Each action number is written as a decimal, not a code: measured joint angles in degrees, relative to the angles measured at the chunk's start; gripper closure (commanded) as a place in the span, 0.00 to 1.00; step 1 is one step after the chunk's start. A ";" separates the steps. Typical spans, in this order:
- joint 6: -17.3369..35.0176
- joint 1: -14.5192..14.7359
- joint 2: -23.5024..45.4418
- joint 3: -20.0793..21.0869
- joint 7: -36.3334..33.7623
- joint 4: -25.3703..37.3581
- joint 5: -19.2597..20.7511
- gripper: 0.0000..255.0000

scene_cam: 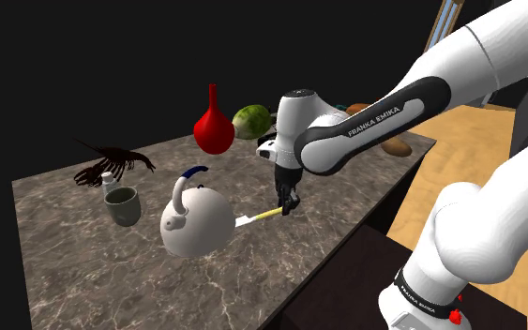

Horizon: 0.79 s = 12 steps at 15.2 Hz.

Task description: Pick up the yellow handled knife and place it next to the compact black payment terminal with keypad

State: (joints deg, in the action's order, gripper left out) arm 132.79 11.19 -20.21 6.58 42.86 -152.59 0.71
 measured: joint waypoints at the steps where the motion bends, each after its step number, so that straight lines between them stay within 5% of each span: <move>1: -0.98 0.04 -0.46 -0.02 0.05 0.51 -0.06 1.00; 12: -10.94 0.19 -5.35 -0.56 0.90 5.63 -0.48 1.00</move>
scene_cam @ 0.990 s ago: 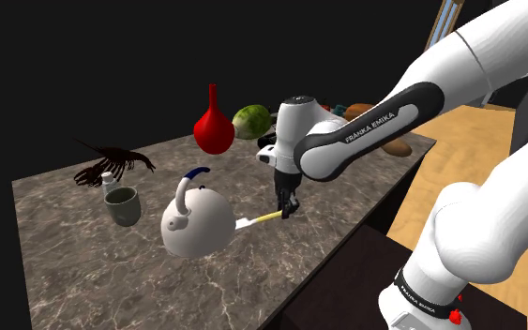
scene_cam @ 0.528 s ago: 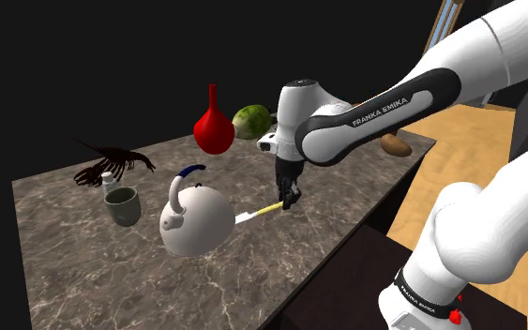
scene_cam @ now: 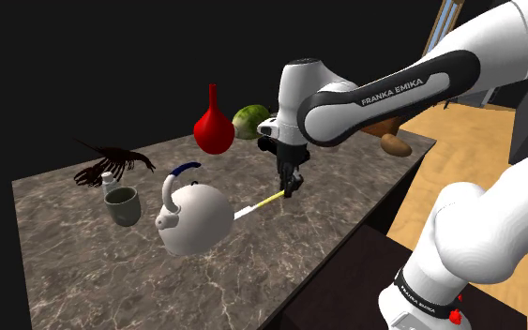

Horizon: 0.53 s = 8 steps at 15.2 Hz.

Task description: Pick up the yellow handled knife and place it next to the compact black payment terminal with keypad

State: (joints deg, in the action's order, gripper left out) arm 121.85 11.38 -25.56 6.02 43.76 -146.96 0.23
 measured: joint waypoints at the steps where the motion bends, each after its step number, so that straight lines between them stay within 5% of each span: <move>1: -0.81 -0.01 -0.44 -0.07 0.09 0.37 -0.02 1.00; 8: -6.00 -0.30 -2.93 -0.90 1.16 3.09 0.14 1.00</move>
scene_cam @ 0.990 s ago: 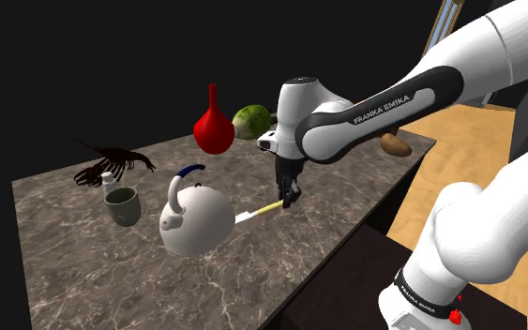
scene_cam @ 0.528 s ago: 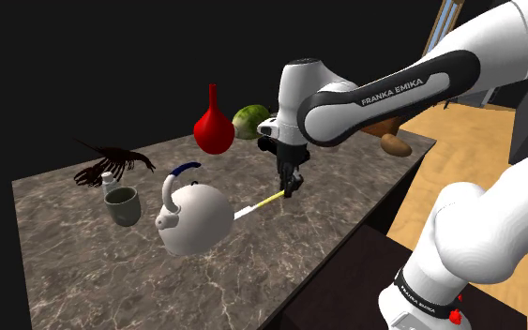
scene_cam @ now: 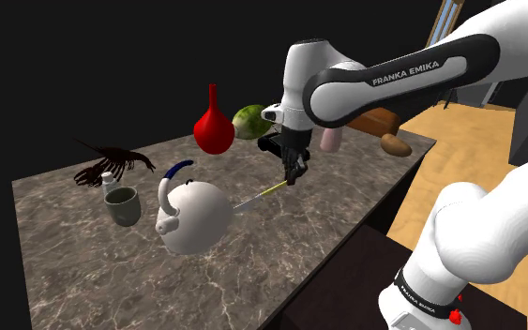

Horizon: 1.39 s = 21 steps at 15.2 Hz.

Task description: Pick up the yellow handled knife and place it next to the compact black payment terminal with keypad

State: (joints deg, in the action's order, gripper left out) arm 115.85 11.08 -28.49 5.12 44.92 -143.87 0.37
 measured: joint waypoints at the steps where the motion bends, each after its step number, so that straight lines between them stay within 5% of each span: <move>1: -0.28 -0.42 -0.12 -0.68 0.87 0.17 0.35 1.00; 14: 0.13 -9.51 -2.70 -15.66 19.46 -1.70 8.34 1.00; 21: 5.35 -10.26 -0.38 -17.42 20.89 -4.50 9.29 1.00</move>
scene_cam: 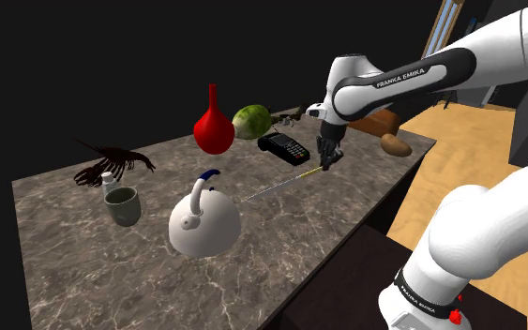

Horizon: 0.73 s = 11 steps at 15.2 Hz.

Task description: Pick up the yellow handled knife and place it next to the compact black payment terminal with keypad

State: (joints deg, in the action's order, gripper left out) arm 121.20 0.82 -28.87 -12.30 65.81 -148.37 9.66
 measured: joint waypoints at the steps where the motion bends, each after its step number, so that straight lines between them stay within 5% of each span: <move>1: 0.77 0.00 0.25 -0.04 -0.08 -0.53 0.04 1.00; 11: 9.94 -0.20 4.68 -1.13 -0.12 -5.27 0.67 1.00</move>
State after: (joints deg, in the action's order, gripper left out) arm 131.14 0.62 -24.19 -13.44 65.69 -153.64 10.33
